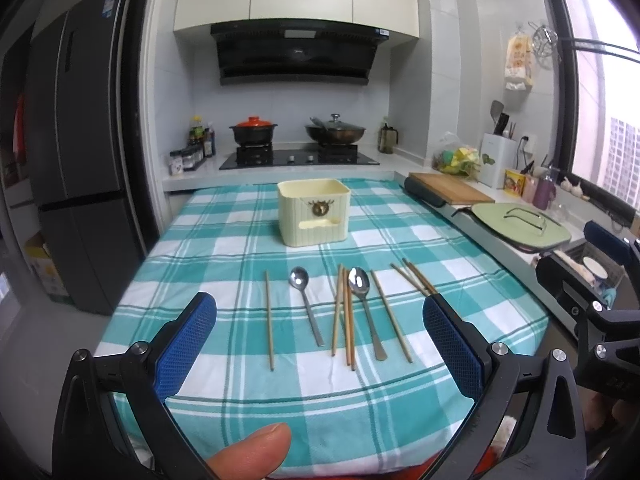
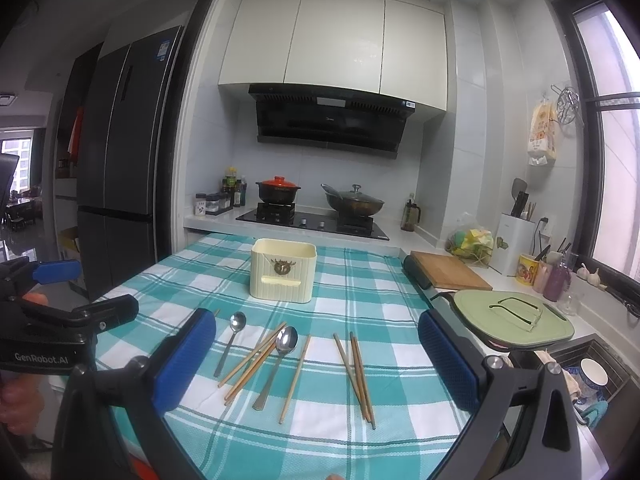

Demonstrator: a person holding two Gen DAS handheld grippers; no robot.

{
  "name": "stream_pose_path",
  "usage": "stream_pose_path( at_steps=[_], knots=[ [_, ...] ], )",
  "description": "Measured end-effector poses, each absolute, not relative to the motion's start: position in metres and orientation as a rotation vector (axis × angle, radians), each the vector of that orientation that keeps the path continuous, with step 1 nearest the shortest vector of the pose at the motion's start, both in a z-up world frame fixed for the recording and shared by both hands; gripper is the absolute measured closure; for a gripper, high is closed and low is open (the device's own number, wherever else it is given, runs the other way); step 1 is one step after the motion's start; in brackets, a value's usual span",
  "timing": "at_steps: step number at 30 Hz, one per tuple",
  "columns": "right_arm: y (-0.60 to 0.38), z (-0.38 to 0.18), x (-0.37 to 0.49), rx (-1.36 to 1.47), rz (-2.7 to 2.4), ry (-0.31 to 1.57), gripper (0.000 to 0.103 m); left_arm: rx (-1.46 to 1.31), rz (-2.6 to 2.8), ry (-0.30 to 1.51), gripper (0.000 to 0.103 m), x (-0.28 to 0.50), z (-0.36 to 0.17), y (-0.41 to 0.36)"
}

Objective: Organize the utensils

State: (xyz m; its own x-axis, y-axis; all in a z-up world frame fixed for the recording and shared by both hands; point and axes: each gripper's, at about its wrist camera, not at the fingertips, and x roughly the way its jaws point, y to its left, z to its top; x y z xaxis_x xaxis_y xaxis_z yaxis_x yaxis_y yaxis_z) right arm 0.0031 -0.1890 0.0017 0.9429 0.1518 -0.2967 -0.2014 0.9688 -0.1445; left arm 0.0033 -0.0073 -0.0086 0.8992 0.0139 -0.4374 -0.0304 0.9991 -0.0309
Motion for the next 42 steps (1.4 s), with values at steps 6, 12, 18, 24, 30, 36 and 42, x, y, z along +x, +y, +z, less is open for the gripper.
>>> stream_pose_path(
  at_steps=[6,12,18,24,30,36,42],
  knots=[
    [-0.1902,0.0032,0.0047,-0.173,0.177,0.288,0.0,-0.038,0.025,0.454,0.0,0.0043,-0.0081,-0.0076],
    [-0.1891,0.0042,0.0045,-0.177,0.177,0.29,0.0,-0.031,0.024,0.454,0.0,0.0045,-0.0087,-0.008],
    [-0.1896,0.0039,0.0056,-0.173,0.178,0.293,0.0,-0.032,0.029,0.45,0.0,0.0049,-0.0084,-0.0068],
    [-0.1894,0.0041,0.0064,-0.174,0.178,0.293,0.0,-0.024,0.031,0.454,0.0,0.0043,-0.0084,-0.0084],
    [-0.1894,0.0038,0.0069,-0.17,0.177,0.297,0.0,-0.025,0.031,0.451,0.0,0.0052,-0.0081,-0.0078],
    [-0.1896,0.0035,0.0087,-0.171,0.177,0.298,0.0,-0.024,0.032,0.451,0.0,0.0049,-0.0082,-0.0079],
    [-0.1889,0.003,0.0099,-0.173,0.179,0.298,0.0,-0.023,0.031,0.451,0.0,0.005,-0.008,-0.0081]
  ],
)
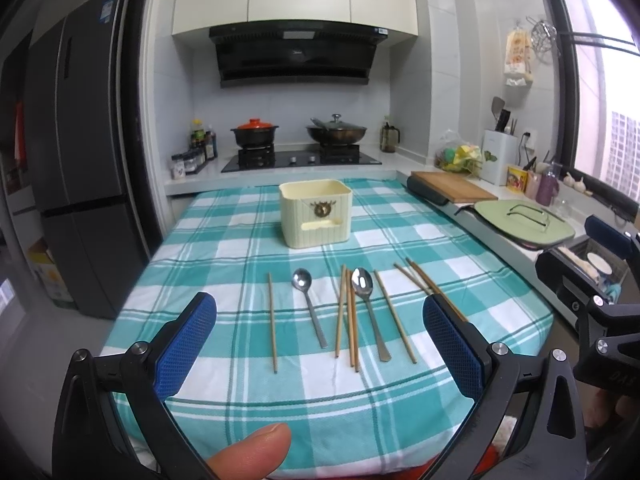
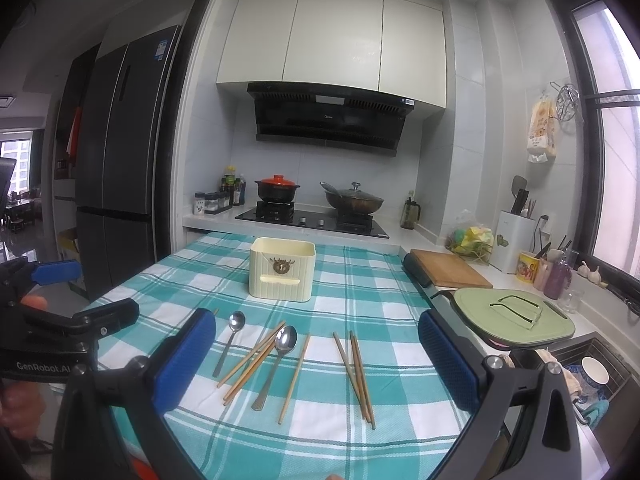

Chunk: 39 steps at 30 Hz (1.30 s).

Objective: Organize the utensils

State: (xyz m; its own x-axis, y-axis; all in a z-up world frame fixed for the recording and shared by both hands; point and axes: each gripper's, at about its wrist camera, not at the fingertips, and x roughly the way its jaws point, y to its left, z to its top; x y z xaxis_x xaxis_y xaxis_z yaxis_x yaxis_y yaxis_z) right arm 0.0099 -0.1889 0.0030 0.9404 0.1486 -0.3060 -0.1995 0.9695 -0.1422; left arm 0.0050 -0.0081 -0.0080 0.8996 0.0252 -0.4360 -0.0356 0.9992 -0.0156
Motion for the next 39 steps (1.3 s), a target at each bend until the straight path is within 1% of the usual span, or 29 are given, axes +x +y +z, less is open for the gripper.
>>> stream_pose_path(
  at_steps=[29,39],
  knots=[
    [-0.185,0.001,0.015,-0.173,0.183,0.317,0.0,-0.024,0.038,0.461,0.0,0.011,-0.009,-0.004],
    [-0.182,-0.007,0.018,-0.177,0.191,0.333,0.0,-0.032,0.06,0.471,0.0,0.012,-0.016,-0.002]
  ],
)
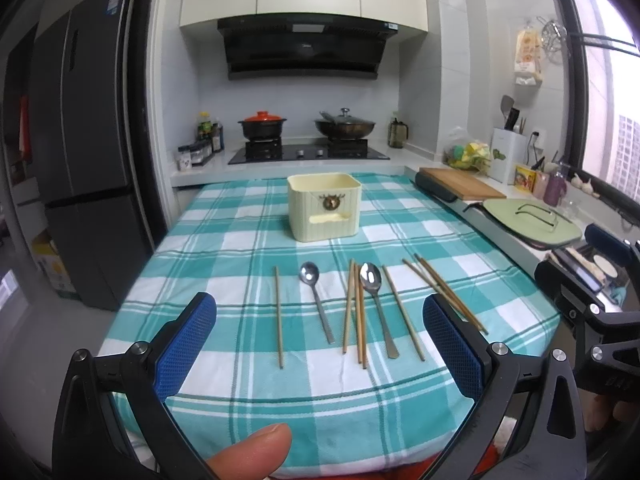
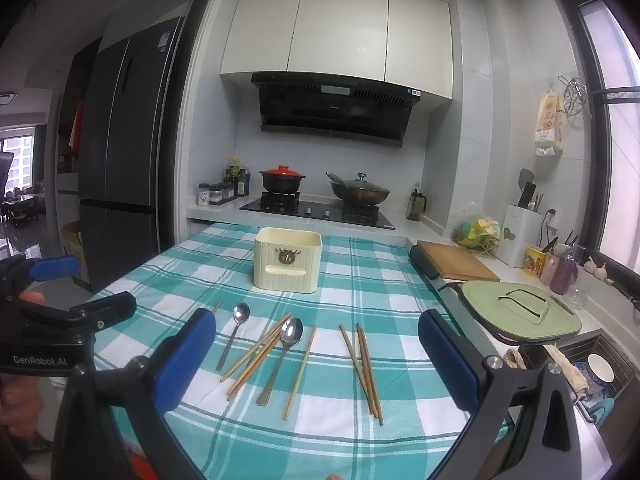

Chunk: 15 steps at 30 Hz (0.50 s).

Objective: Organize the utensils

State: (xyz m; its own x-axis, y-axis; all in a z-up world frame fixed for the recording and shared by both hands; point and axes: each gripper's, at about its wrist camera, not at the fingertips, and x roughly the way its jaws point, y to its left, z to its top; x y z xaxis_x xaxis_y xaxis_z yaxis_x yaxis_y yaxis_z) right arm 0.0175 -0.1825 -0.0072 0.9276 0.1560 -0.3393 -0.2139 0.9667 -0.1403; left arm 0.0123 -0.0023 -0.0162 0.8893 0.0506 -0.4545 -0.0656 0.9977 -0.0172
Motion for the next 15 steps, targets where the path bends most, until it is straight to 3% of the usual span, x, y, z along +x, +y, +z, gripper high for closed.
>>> stream_pose_path(
  at_steps=[15],
  knots=[
    [-0.19,-0.022,0.034,-0.158,0.176,0.394,0.0,-0.024,0.072,0.516,0.0,0.028,-0.028,-0.005]
  ],
)
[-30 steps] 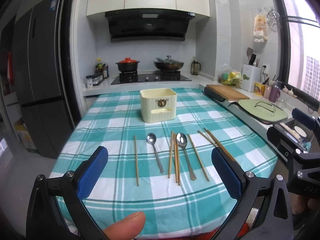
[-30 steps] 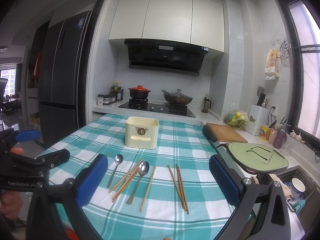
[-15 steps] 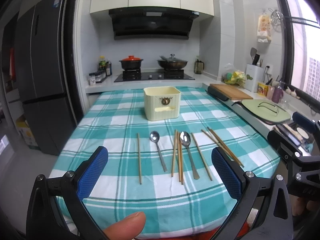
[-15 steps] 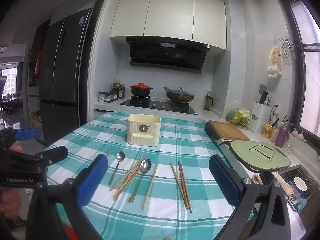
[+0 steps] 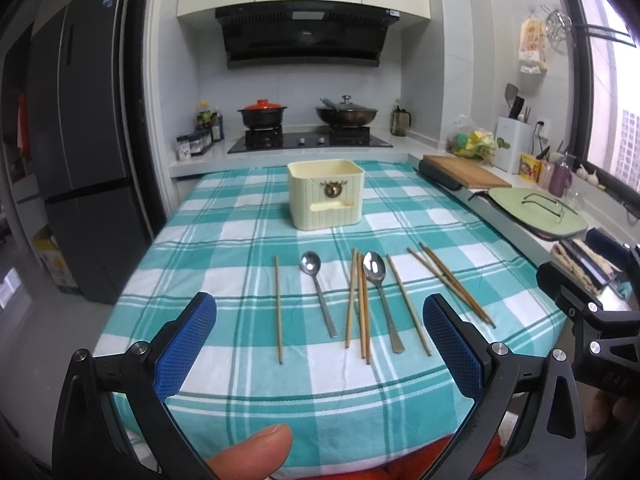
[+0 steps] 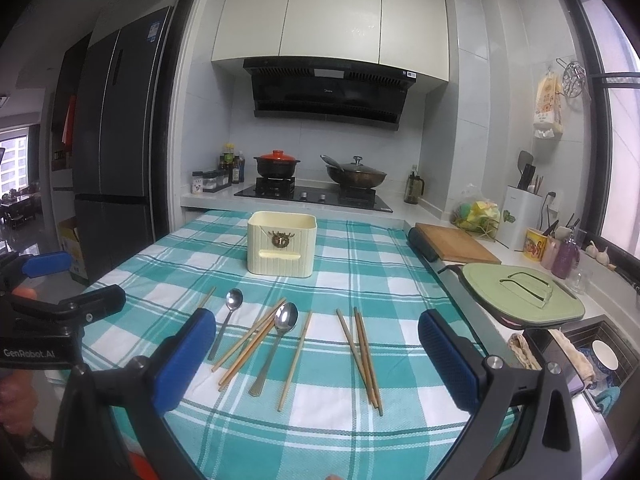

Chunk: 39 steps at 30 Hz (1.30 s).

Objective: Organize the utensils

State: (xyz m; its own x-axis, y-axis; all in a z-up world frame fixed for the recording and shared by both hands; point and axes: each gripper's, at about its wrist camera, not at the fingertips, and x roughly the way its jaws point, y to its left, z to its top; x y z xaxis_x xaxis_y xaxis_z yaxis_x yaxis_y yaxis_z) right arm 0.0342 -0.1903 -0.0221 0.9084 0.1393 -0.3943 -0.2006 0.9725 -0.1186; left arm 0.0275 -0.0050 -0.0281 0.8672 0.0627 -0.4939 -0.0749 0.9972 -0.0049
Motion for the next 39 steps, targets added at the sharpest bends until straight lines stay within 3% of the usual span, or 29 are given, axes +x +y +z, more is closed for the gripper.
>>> stream_pose_path(
  at_steps=[30,36,39],
  knots=[
    [-0.24,-0.066,0.12,-0.192,0.108,0.533,0.0,-0.041,0.151,0.701,0.0,0.106,-0.09,0.04],
    [-0.288,-0.095,0.173,-0.082,0.068,0.681,0.001,-0.081,0.199,0.744,0.0,0.126,-0.101,0.06],
    [-0.297,-0.117,0.195,-0.071,0.099,0.755,0.014,-0.137,0.213,0.8,0.0,0.135,-0.113,0.072]
  ],
)
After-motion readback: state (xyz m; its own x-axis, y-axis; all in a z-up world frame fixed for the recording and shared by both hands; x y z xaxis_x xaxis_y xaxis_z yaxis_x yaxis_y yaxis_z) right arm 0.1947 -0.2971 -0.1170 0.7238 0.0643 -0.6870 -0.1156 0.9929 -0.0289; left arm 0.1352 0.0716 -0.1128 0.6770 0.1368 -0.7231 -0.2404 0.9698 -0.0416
